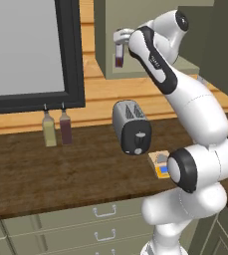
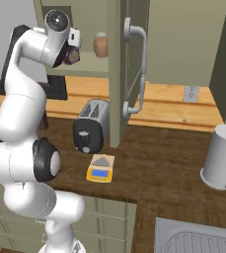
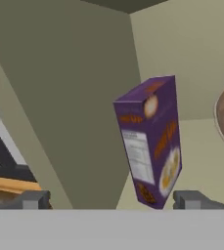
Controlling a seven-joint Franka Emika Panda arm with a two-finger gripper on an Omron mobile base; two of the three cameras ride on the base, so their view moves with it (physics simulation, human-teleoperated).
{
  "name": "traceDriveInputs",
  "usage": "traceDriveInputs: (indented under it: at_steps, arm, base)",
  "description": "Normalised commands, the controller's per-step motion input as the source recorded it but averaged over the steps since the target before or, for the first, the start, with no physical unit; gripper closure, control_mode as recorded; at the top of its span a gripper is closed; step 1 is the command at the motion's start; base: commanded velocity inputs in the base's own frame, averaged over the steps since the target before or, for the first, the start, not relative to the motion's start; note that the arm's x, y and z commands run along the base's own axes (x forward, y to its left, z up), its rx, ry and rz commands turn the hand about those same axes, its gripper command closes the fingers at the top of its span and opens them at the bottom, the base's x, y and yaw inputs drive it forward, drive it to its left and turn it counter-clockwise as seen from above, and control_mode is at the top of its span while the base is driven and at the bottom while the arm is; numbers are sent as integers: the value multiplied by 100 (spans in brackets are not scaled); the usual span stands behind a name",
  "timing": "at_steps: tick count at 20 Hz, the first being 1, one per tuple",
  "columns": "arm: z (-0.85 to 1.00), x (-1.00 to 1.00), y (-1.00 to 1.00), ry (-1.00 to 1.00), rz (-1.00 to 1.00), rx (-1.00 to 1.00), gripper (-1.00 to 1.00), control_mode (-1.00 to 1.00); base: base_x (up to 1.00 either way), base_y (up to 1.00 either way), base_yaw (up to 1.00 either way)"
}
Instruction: Pick the cereal and place it on the digital scale for weighing, and close the cabinet.
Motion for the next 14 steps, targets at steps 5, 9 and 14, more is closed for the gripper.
traceDriveInputs:
  at_steps: [5, 9, 14]
  arm:
    - [-3, 25, 0, 0, 0, 0, -100, -100]
    - [-2, 40, 0, 0, 0, 0, -100, -100]
    - [-4, 43, 0, 0, 0, 0, -100, -100]
  base:
    - [0, 0, 0]
    - [0, 0, 0]
    - [0, 0, 0]
